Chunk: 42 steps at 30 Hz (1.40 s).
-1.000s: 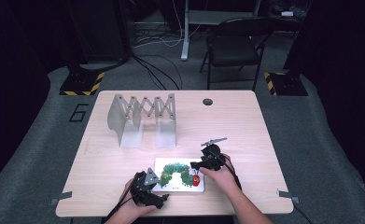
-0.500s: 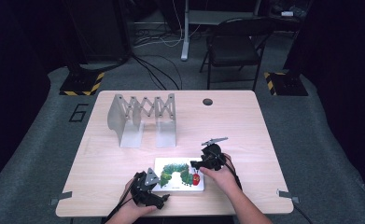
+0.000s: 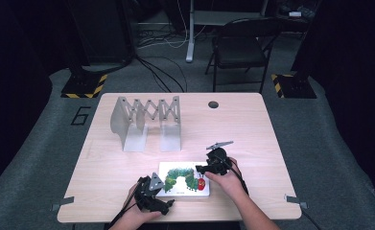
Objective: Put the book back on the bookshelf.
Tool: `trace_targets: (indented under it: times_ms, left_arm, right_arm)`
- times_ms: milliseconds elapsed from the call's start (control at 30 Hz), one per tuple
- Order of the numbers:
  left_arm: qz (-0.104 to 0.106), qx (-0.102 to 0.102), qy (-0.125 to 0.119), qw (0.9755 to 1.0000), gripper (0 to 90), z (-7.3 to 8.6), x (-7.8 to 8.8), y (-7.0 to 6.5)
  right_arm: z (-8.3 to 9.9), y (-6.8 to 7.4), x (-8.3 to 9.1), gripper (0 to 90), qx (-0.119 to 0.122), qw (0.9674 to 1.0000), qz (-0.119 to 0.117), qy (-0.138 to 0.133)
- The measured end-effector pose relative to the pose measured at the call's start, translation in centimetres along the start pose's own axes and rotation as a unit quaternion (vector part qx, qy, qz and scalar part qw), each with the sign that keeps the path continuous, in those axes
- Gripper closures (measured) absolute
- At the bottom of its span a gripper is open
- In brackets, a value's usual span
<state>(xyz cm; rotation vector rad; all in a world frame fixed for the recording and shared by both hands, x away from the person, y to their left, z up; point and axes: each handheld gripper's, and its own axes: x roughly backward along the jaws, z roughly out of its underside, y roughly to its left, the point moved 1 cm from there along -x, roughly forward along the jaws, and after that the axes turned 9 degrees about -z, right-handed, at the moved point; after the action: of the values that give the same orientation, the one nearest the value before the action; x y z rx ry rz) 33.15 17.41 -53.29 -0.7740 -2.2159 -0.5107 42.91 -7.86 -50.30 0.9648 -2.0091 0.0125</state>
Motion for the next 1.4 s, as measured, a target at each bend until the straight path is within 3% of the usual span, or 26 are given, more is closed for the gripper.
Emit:
trace_targets:
  times_ms: [233, 733, 1000, 1233, 1400]
  left_arm:
    - [0.0, 0.0, -0.001, 1.0, 1.6, -0.01, -0.01, -0.01]
    - [-0.002, -0.002, -0.001, 1.0, 1.7, -0.03, 0.0, -0.03]
    - [-0.003, -0.001, -0.001, 1.0, 1.7, -0.02, 0.0, -0.05]
    - [-0.005, 0.002, 0.001, 1.0, 1.2, -0.01, 0.0, -0.16]
    - [-0.004, 0.005, 0.0, 1.0, 0.6, 0.01, -0.03, -0.22]
  right_arm:
    - [0.04, 0.08, -0.23, 39.8, 0.008, 0.9999, 0.008, 0.009]
    - [0.12, -0.27, -0.65, 40.5, 0.005, 0.9999, 0.002, 0.016]
    - [0.23, -0.4, -0.8, 40.4, -0.004, 0.9998, 0.001, 0.017]
    - [0.11, -0.59, -0.46, 40.5, -0.03, 0.9994, -0.014, 0.012]
    - [0.02, -0.5, -0.16, 40.5, -0.028, 0.9995, -0.015, 0.005]
